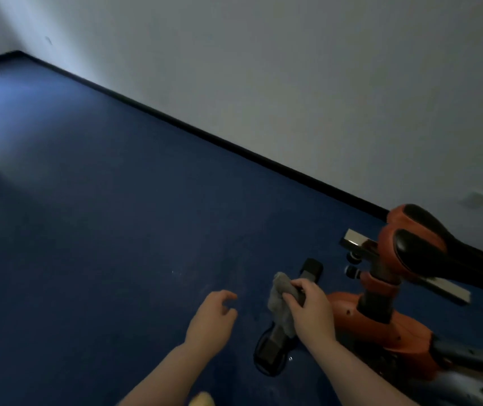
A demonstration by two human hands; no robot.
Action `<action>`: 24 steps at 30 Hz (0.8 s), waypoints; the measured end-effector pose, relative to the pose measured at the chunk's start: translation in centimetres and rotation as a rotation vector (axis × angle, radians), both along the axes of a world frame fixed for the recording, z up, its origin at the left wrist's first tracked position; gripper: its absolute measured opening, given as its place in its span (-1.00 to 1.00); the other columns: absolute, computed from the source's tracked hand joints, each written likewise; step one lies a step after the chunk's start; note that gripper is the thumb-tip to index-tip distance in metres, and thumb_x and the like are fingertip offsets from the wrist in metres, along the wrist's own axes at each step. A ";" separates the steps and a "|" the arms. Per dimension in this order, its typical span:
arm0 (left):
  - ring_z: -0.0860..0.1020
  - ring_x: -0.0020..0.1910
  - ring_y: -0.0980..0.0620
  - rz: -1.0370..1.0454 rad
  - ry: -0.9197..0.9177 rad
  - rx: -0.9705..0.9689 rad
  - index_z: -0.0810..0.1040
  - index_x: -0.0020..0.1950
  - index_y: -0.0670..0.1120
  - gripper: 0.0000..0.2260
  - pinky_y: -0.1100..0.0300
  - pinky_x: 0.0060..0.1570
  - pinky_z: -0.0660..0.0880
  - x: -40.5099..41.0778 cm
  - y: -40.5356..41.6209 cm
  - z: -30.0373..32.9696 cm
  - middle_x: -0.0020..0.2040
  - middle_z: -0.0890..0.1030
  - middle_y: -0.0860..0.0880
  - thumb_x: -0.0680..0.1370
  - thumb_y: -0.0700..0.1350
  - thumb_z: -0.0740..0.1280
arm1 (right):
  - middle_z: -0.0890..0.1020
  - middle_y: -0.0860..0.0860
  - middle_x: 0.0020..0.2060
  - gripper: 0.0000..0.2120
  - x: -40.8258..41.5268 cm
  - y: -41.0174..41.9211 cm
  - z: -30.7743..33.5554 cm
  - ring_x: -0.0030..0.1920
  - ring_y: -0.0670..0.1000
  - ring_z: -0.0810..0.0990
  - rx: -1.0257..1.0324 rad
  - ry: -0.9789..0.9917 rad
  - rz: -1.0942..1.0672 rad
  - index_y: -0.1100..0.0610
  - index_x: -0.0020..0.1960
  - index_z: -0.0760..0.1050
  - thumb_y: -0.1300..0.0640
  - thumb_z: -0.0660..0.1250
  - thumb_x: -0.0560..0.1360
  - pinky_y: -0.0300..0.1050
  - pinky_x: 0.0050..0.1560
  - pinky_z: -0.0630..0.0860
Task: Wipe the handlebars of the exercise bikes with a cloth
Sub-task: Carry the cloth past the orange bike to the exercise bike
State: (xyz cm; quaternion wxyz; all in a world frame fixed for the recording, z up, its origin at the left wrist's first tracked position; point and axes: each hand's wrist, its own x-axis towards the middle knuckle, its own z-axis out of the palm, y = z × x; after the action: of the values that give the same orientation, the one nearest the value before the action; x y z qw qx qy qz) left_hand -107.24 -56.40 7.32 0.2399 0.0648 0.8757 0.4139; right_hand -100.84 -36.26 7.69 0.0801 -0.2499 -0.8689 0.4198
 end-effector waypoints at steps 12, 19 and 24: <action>0.47 0.13 0.13 -0.284 -0.025 0.009 0.46 0.30 0.03 -0.70 0.27 0.08 0.38 -16.0 3.3 -0.2 0.21 0.45 0.09 0.58 -0.14 0.22 | 0.53 -0.12 -0.10 -0.89 -11.9 0.4 0.1 -0.05 -0.10 0.49 0.034 -0.017 -0.319 -0.05 -0.03 0.50 0.10 0.37 0.47 -0.15 -0.05 0.44; 0.48 0.09 0.14 -0.408 0.007 -0.034 0.46 0.29 0.05 -0.71 0.26 0.03 0.41 -27.1 9.8 0.0 0.19 0.45 0.11 0.58 -0.13 0.22 | 0.53 -0.12 -0.10 -0.89 -20.1 5.3 -1.6 -0.06 -0.10 0.51 -0.019 -0.028 -0.462 -0.05 -0.02 0.49 0.08 0.37 0.48 -0.18 -0.07 0.44; 0.49 0.11 0.14 -0.483 0.028 -0.042 0.46 0.28 0.07 -0.71 0.27 0.02 0.41 -34.9 15.4 1.4 0.21 0.45 0.13 0.58 -0.13 0.21 | 0.51 -0.17 -0.13 -0.89 -25.8 10.1 -0.6 -0.06 -0.10 0.50 -0.016 0.008 -0.535 -0.08 -0.06 0.47 0.09 0.38 0.48 -0.18 -0.09 0.41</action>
State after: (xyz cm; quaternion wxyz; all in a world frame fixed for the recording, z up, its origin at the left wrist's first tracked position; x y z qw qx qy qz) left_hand -142.10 -40.95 8.75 0.3213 0.2731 0.8464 0.3251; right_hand -126.59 -26.15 7.13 0.1898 -0.4696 -0.7681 0.3917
